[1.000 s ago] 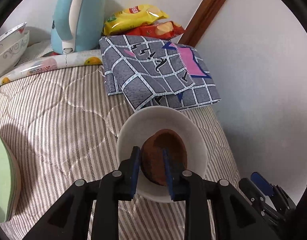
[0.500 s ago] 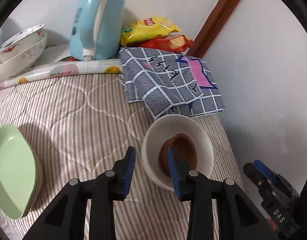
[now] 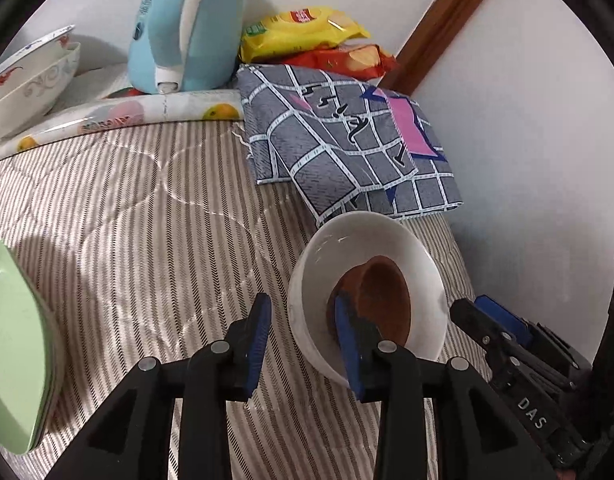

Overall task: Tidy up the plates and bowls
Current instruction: 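Grasp the white bowl rim with the left gripper while the right gripper grasps its rim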

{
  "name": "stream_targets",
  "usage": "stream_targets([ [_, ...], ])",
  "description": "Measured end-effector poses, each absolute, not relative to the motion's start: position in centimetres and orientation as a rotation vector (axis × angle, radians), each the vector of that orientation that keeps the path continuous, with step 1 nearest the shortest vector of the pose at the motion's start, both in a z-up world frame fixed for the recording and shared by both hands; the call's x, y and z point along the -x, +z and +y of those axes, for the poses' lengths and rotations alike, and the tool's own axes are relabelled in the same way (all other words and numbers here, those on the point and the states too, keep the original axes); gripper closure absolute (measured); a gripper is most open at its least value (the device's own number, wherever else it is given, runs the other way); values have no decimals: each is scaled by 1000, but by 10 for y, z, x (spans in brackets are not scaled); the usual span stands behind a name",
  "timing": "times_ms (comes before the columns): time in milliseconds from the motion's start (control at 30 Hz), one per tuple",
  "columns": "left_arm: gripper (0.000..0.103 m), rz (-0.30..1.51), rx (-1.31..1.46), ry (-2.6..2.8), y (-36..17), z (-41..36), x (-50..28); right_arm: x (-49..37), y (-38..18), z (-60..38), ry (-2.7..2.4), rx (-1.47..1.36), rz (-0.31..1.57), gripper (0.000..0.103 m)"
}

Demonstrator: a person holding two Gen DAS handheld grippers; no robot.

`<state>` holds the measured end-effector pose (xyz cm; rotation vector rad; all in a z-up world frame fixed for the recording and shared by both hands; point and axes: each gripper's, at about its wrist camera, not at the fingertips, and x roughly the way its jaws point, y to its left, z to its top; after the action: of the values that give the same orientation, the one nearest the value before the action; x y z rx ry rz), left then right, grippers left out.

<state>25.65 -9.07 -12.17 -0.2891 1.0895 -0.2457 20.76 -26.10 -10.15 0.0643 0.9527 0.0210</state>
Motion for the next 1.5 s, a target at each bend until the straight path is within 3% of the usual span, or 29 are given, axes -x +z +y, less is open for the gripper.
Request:
stream_targets([
  [233,72,1115,255,-228,-131,-97,-267,-222,-115,-259,25,-44,993,76],
  [700,72,1141,198,-194,-145,-106,-278,-236,-131,-250,6,-17,1053,77],
  [1200,70,1126,213,-181,-153,-109,-285,-241,-140,-253,-7,-15,1043,65],
  [1500,58,1137,225,-183,-155,-102,-285,-241,-140,-256,-4,-33,1046,63],
])
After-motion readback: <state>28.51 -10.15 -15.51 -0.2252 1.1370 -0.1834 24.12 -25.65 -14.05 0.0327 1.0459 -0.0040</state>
